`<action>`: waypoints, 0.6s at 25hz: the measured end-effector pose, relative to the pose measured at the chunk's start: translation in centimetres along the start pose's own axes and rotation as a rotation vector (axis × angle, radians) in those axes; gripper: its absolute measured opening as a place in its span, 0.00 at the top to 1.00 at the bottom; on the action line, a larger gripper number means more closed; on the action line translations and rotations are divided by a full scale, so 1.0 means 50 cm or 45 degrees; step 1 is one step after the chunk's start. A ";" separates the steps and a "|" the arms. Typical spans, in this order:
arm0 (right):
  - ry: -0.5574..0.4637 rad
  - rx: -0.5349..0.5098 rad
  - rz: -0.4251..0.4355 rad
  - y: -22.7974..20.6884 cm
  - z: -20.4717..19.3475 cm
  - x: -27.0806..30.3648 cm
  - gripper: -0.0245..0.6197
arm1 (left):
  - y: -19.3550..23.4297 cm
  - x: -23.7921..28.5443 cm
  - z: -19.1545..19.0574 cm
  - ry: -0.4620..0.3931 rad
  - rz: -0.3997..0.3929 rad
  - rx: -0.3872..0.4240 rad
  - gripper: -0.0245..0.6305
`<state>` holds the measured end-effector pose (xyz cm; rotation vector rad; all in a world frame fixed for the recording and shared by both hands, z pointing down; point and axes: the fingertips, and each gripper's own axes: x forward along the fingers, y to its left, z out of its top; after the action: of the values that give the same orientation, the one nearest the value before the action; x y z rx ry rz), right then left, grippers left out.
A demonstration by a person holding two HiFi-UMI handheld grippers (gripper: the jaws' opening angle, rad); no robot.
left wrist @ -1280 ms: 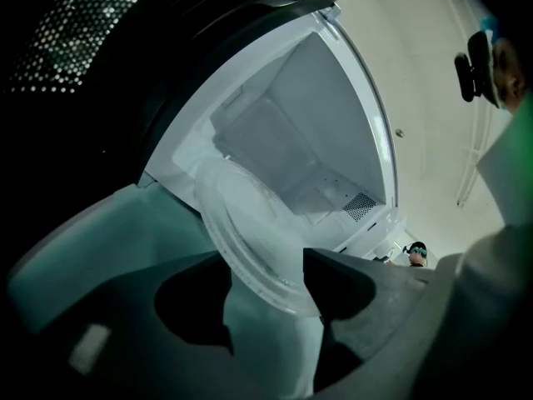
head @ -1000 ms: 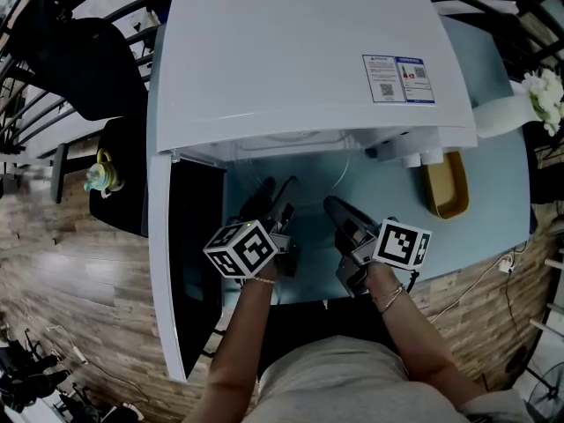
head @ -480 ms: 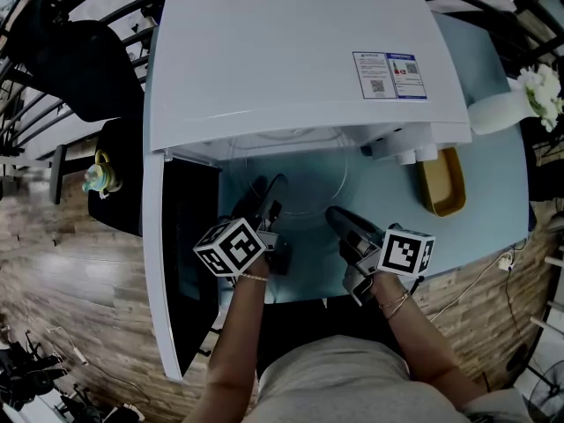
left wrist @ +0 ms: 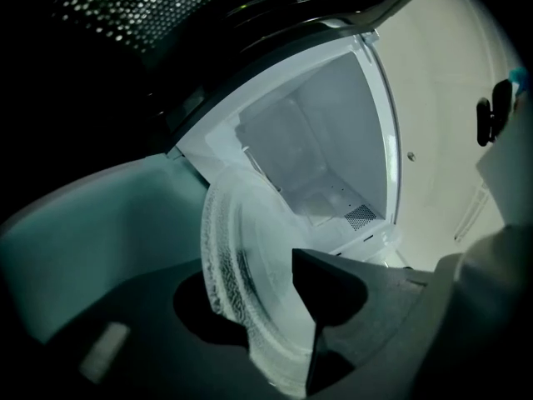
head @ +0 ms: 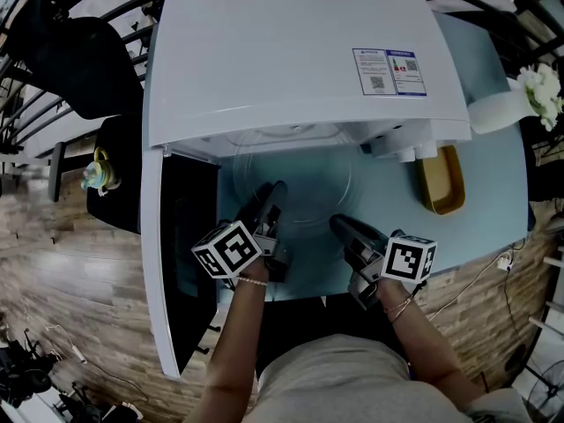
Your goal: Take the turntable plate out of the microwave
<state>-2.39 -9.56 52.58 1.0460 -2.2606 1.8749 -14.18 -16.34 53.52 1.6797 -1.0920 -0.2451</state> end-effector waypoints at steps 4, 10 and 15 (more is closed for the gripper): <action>0.020 -0.024 -0.028 -0.017 -0.005 -0.004 0.81 | 0.000 -0.004 -0.009 0.016 0.004 -0.020 0.71; 0.028 -0.093 -0.026 -0.025 -0.005 -0.003 0.81 | 0.004 -0.006 -0.021 0.043 -0.004 -0.094 0.73; -0.005 -0.167 -0.059 -0.034 0.030 0.007 0.67 | 0.003 -0.008 -0.029 0.054 -0.006 -0.117 0.74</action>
<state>-1.24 -11.12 53.77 1.0738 -2.3039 1.6825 -13.57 -15.06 54.11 1.5990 -1.0306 -0.2578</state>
